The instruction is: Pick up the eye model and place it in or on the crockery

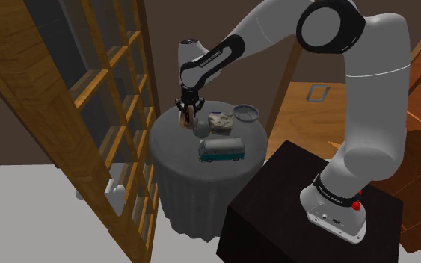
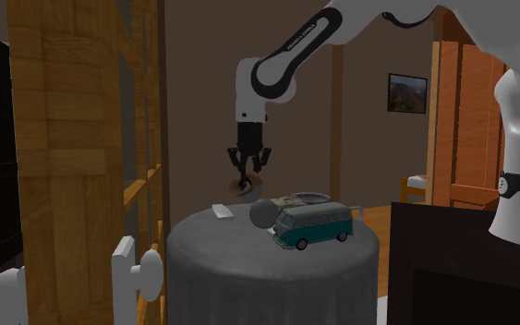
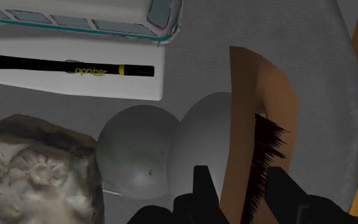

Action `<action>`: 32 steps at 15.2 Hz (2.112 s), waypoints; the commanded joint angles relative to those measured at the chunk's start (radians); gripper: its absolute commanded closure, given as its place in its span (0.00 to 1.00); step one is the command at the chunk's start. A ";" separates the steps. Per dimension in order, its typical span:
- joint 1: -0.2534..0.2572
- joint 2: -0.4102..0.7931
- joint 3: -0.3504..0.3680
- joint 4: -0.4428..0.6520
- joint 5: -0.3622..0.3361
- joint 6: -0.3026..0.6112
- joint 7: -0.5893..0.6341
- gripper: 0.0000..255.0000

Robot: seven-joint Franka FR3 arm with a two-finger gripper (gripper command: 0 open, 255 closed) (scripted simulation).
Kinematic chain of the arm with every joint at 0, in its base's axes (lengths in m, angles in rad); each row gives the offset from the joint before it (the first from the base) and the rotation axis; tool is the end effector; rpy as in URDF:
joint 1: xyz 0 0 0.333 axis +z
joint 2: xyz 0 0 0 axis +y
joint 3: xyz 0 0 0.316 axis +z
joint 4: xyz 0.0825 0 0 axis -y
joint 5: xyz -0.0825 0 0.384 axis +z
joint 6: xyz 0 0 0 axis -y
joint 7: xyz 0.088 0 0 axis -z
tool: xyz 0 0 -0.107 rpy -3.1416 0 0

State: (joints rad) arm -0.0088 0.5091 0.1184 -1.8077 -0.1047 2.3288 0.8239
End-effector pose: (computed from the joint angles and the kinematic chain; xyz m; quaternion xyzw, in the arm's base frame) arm 0.6505 0.0639 0.2648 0.9462 -0.3232 0.0118 0.0047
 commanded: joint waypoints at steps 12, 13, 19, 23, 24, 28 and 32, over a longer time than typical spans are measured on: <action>-0.216 -0.124 -0.050 -0.172 0.048 0.057 -0.287 1.00; -0.233 -0.128 -0.055 -0.177 0.052 0.058 -0.311 1.00; -0.332 -0.140 -0.086 -0.183 0.074 0.055 -0.455 1.00; -0.398 -0.132 -0.107 -0.163 0.088 0.044 -0.550 1.00; -0.414 -0.128 -0.113 -0.156 0.091 0.040 -0.574 1.00; -0.478 -0.106 -0.133 -0.112 0.105 0.019 -0.667 1.00; -0.525 -0.074 -0.146 -0.071 0.116 0.010 -0.732 1.00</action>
State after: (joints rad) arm -0.5264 0.4311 -0.0255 -1.8876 0.0097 2.3435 0.1033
